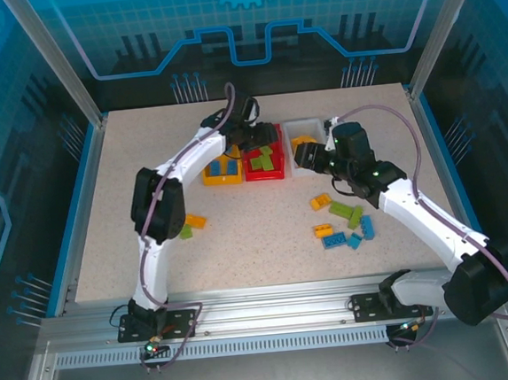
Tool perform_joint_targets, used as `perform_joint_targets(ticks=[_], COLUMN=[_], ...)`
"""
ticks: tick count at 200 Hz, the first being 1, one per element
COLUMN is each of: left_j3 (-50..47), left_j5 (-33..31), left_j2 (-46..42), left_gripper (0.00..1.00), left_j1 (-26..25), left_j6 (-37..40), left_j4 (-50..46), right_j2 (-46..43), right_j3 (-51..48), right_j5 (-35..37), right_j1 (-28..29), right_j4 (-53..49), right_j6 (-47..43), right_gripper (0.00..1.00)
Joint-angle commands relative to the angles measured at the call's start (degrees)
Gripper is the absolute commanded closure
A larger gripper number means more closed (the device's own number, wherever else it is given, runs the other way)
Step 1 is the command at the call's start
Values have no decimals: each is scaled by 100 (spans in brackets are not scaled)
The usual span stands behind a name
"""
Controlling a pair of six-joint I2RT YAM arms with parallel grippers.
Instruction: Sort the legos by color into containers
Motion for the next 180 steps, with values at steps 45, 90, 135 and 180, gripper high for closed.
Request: perform_joint_targets(ticks=[45,90,135,180], left_j3=[-3178,-5260,-5995,-6178], left_j5=[-1425,-2701,-3302,-3658], left_j2=[-3546,-6228,-8134,-9202], left_gripper=[37,37,36,35], left_j1=[-418,-443,-436,-441], left_j6=[-724,-1914,-2446,-2704], left_j4=[574,-192,-1615,-2531], right_j2=[746,2786,4437,5398], right_j3=[262,1173,2418,3442], right_j5=[379,-1255,-1035,-464], right_j1=[1817,2660,2937,3220], right_j4=[-312,306,-150,-534], right_j6=[-784,-3118,-4322,-4579], right_gripper=[34,27,18,12])
